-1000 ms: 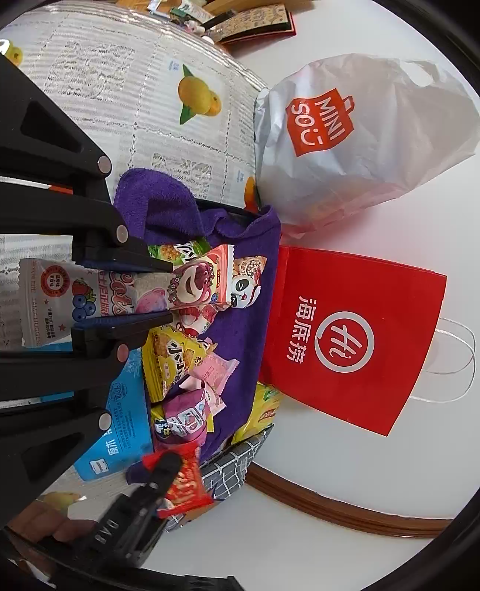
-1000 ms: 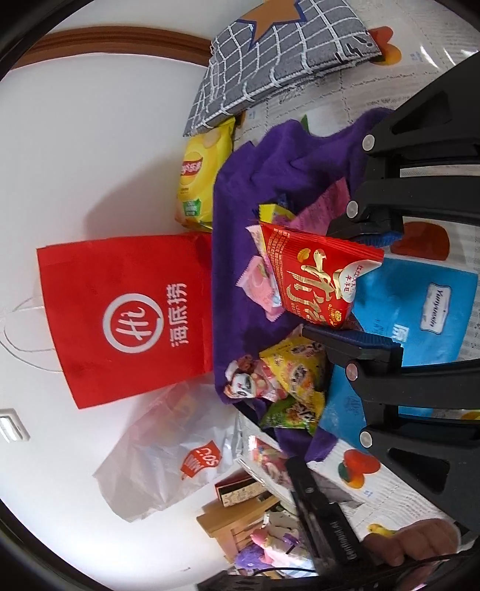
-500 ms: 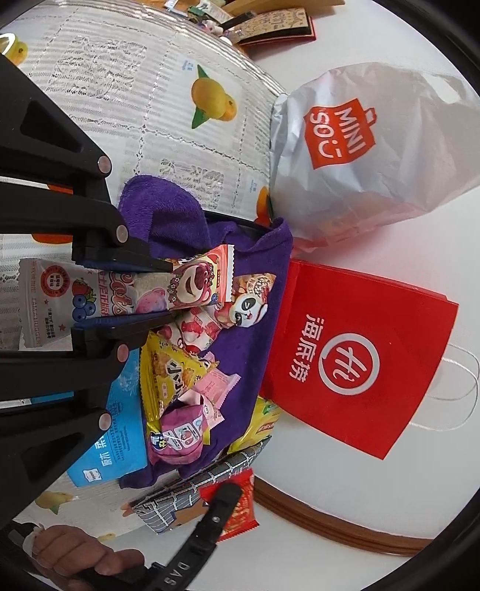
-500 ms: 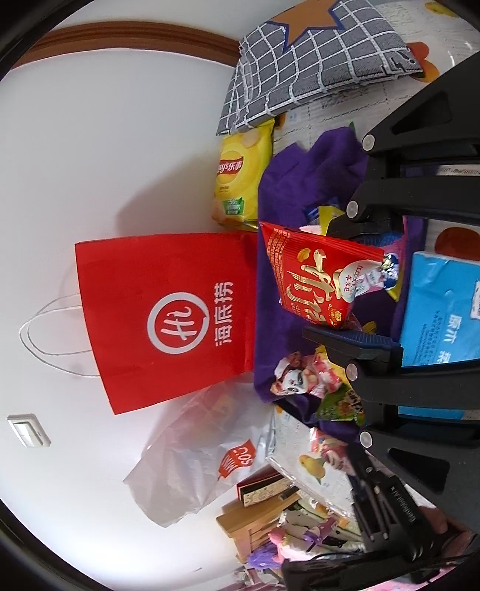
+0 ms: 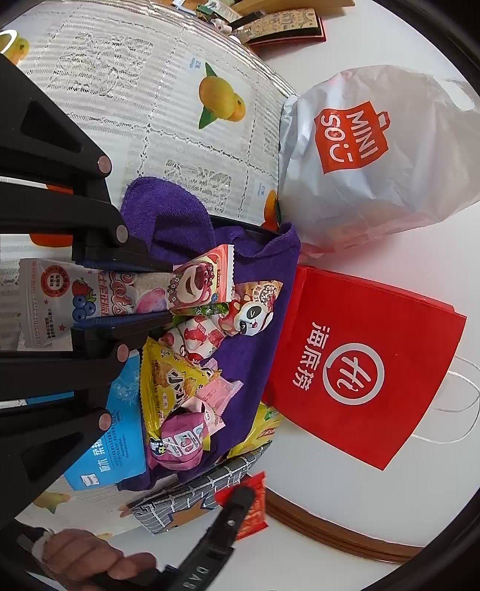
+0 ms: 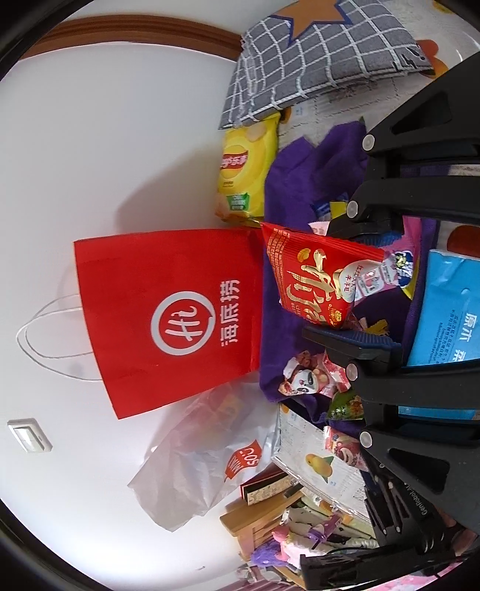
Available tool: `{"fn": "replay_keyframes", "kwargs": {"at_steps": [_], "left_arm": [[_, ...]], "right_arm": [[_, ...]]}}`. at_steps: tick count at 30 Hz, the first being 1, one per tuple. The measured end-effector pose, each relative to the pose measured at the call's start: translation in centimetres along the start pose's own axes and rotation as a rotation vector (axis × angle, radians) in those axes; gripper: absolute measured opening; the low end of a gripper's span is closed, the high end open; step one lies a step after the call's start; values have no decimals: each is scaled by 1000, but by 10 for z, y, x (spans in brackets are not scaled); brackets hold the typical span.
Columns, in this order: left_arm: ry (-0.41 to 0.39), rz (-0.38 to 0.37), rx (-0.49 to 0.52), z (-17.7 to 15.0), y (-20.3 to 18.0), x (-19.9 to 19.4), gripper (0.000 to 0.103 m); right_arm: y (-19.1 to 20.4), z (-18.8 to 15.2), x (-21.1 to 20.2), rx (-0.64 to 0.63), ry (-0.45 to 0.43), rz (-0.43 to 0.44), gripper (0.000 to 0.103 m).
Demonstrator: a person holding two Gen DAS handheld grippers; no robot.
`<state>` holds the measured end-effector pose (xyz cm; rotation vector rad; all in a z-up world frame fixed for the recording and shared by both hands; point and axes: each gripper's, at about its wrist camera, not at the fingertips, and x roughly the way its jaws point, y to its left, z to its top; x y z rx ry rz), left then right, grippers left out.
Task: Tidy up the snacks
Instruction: 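Hold both packets above the snack pile on the towel, then lower the red packet onto the towel and open the right tool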
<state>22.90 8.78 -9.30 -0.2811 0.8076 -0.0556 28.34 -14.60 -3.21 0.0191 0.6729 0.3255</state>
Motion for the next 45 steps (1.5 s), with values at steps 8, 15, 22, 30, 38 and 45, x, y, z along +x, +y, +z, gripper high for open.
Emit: {"fn": "replay_keyframes", "kwargs": {"at_steps": [8,15,22,30,38,45], "left_arm": [[7,5,4,-1,0,4,19],[-8,-2,-10,1,3,0,19],[5,-22,-65,4,15,1,19],[16,-24,-88,5,19,4,19],[20,-18,-86,5,19,7,19],[33,-44,-99,7,20,4,19]], "right_arm": [[7,19,2,-26,-28,8,37],[19,28,9,-25,-35,46,37],[27,22,19,-70,-9,32,37],[13,25,18,-59,-7,17,37],[-5,30,16,-23,1,3,37],[-16,34,12,-11,1,4,37]]}}
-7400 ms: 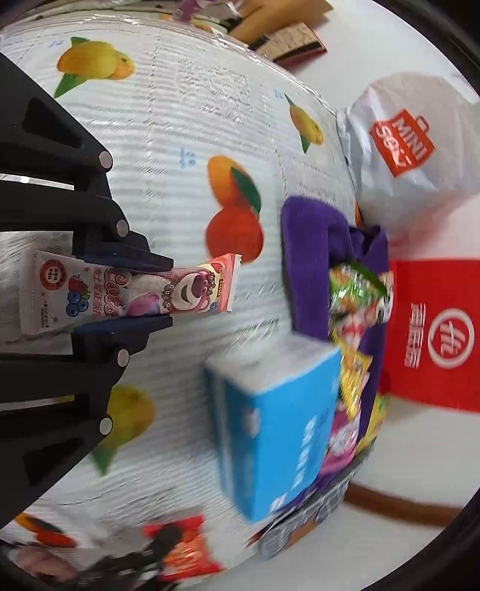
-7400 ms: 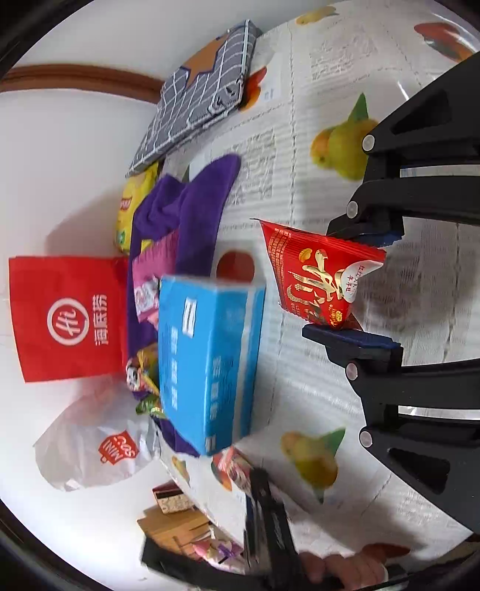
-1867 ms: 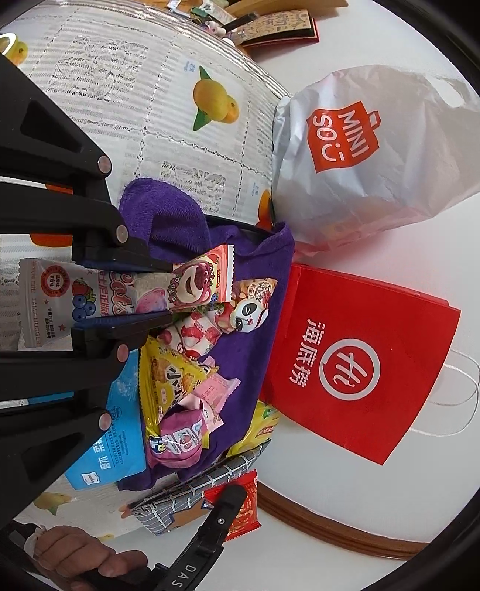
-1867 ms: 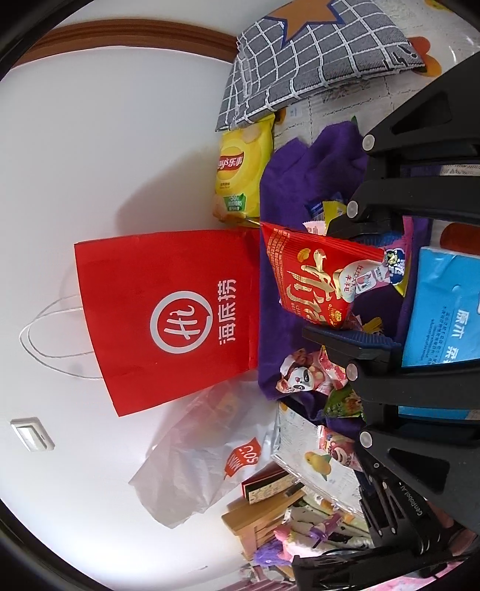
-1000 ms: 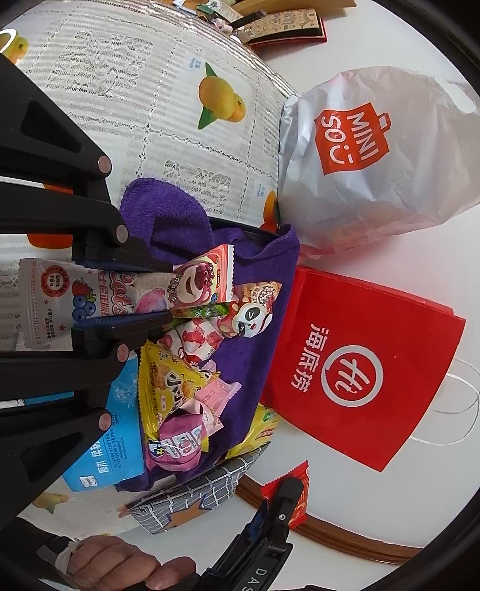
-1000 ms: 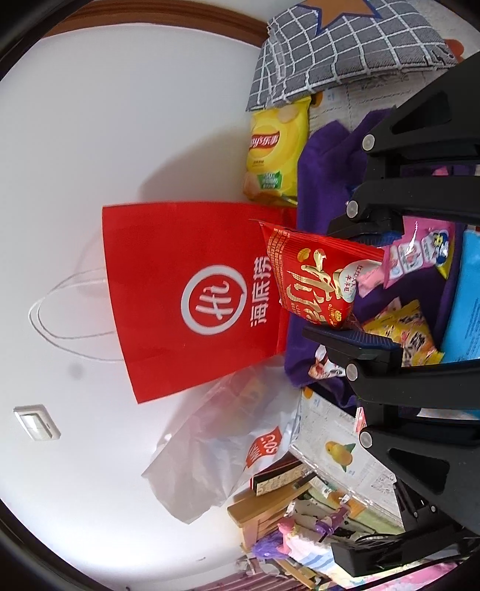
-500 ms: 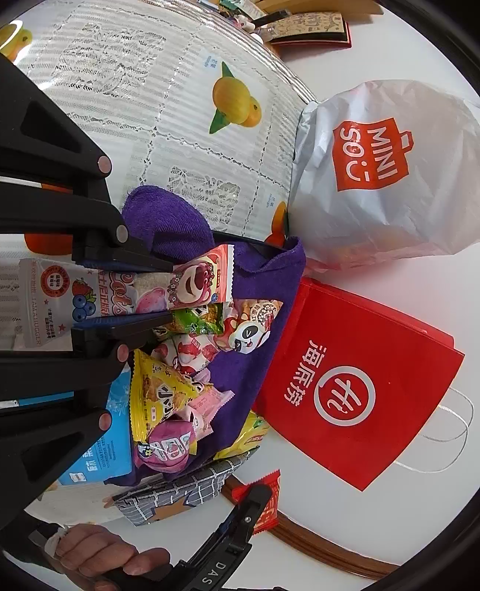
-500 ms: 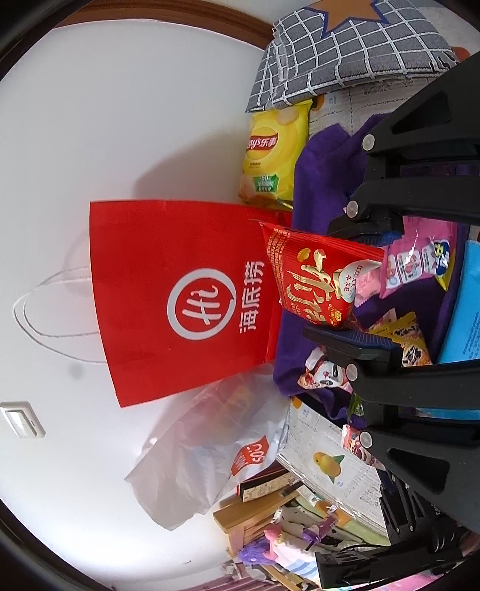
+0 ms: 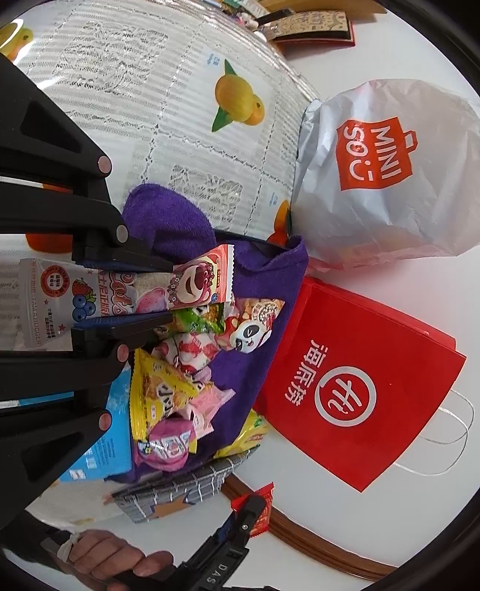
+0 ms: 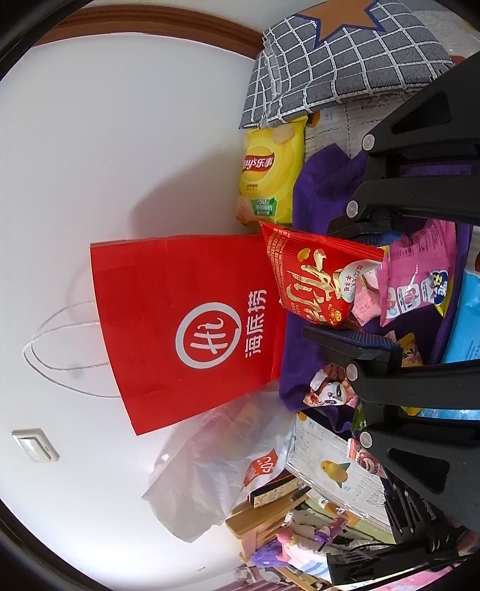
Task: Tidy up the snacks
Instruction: 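Lower the red packet onto the towel and open the right tool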
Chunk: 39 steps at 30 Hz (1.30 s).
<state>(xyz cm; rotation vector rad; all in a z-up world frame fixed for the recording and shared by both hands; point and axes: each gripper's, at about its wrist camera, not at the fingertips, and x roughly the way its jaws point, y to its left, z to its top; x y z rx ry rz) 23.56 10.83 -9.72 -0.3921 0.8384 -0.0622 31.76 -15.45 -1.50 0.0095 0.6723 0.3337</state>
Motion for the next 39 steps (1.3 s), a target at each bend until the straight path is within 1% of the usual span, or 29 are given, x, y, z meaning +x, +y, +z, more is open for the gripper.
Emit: {"fn": "replay_keyframes", "kwargs": {"at_steps": [2,5,7,9,10,12,16,21,23,26,30,32,39], "left_arm": [[-2,4,4,1,-1,-2,19],[-6,32,21,3,-3,-4,19],[-17,33,16,5,-3,-7,19],[-15,31,2,9,-1,-10,19],[-13,30,-7,12,0,-10,19],[-10,24,-10,17,0,-13,19],[-19,36,29,31,-11,-19,19],[-9,37,90,48,-34,-18,19],[-3,40,115,54,-44,-14,19],[6,46,145,62,-58,-7,19],[26,43,161,72,-71,5,19],[44,45,169,75,-76,13,19],[133,47,170,78,-87,51,19]], "right_arm": [[-2,1,-2,0,-4,0,37],[-6,3,-5,5,-6,-1,37],[-10,4,-5,13,-5,4,37],[-12,4,-5,17,-1,7,34],[-13,4,-4,15,4,8,29],[-14,3,-1,10,18,9,29],[-18,0,9,-1,56,6,29],[-22,-3,21,-14,100,3,29],[-23,-5,24,-18,116,2,32],[-25,-7,32,-22,151,9,33],[-28,-11,40,-39,180,-14,36],[-31,-13,43,-37,189,-12,38],[-38,-20,56,-29,241,-11,39]]}}
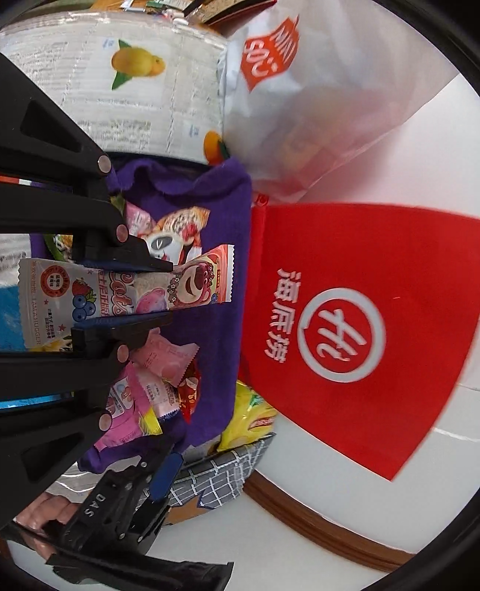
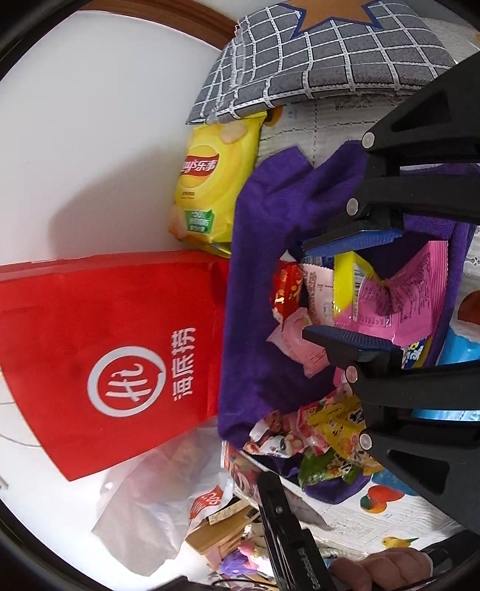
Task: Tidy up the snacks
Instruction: 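Lower the red packet onto the towel and open the right tool, then lower the pink Lotso packet onto the towel and open the left tool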
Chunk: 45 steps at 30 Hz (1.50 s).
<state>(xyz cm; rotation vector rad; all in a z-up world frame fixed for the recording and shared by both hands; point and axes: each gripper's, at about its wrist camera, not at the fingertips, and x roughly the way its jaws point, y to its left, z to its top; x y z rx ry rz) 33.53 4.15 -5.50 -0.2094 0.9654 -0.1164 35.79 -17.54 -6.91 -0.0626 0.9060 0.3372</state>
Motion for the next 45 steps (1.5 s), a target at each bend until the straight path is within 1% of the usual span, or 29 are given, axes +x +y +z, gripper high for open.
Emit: {"fn": "replay_keyframes", "kwargs": {"at_steps": [4,9,12,14,16,18,20,22,35,45], "left_arm": [[43,-11,-14,2,-2,17,19],[66,34,-14,6,-3,34,19],[79,17,-20,6,-1,40,20],[89,26,2,5,-3,44,20],[94,20,12,2,-4,45,21],[120,2,11,0,-5,52,21],[142,-11,4,-1,-5,60,21],[153,-8,4,-2,-4,64,21],[168,-4,18,-4,-8,73,23],[170,-10,26,-4,-13,71,35]], "right_arm": [[-2,-1,6,34,19,32,39],[1,-3,15,12,39,19,39],[1,-3,20,17,45,22,40],[0,-4,23,23,52,24,40],[0,-4,26,23,60,26,40],[1,-4,28,20,60,22,40],[1,-5,29,19,56,20,44],[2,-5,32,16,56,20,44],[2,-7,37,13,65,13,44],[6,-8,37,-11,61,-4,44]]}}
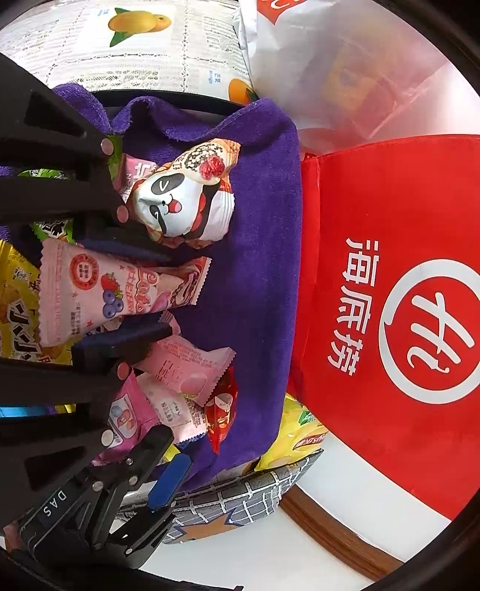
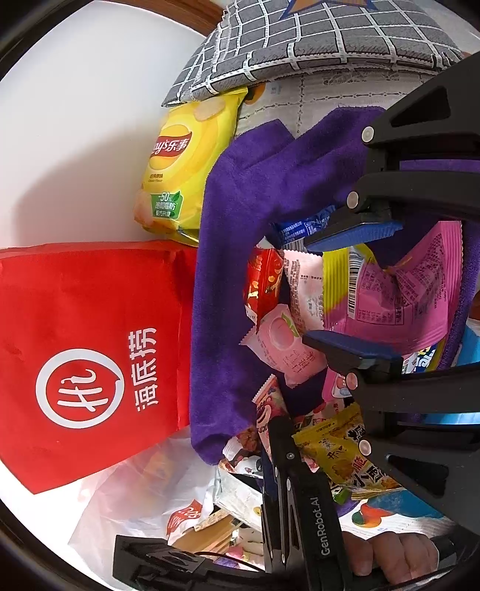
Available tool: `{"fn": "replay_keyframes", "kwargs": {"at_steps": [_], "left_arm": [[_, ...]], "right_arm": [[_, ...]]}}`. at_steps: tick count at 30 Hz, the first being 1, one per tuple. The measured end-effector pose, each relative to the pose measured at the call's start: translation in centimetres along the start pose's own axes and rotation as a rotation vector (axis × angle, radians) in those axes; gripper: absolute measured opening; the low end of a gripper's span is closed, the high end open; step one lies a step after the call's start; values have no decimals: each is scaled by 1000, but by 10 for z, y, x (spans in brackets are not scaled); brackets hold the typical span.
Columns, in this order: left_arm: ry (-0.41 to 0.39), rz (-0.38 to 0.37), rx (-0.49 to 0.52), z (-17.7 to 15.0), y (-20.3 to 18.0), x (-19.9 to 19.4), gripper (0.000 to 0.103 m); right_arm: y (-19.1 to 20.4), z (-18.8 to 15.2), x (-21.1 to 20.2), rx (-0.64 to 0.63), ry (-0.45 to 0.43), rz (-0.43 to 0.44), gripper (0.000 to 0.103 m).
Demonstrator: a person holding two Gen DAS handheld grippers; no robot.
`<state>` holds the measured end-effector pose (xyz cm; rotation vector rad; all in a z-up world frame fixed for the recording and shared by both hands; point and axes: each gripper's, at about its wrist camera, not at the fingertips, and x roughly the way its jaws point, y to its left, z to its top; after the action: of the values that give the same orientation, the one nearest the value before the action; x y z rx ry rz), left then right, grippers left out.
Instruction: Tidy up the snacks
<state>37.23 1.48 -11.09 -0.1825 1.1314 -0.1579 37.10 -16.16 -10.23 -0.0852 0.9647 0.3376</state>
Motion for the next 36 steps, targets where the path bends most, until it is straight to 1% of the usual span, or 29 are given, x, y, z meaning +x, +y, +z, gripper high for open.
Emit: {"fn": "replay_keyframes", "kwargs": {"at_steps": [4,8,10,13,15,21,27,32,33,36], "left_arm": [[-10,-18,7,-1,-1,-5,44],[-30,-27,25,-1,-2,-13,50],[-44,-35,31,-1,-4,-17,57],[-66,-42,35,-1,-5,-24,65],[-73,-40,37,0,-5,-26,68],[-89,-26,38,0,-6,-33,70],[-155,-4,57,-2,-10,-55,70],[-207,21,57,-4,-13,-81,70],[-227,25,54,-6,-13,-90,70],[-253,20,47,-17,-12,-108,70]], "right_arm": [[2,-1,-1,-10,-2,-6,44],[3,-1,-3,-12,-7,-6,44],[4,0,-5,-14,-12,-8,44],[4,0,-8,-15,-19,-6,44],[4,0,-11,-12,-24,-7,44],[5,0,-18,-10,-39,-22,44],[12,4,-37,-23,-65,-38,46],[22,8,-65,-35,-105,-78,53],[22,7,-71,-34,-111,-82,54],[26,1,-91,-13,-129,-78,58]]}}
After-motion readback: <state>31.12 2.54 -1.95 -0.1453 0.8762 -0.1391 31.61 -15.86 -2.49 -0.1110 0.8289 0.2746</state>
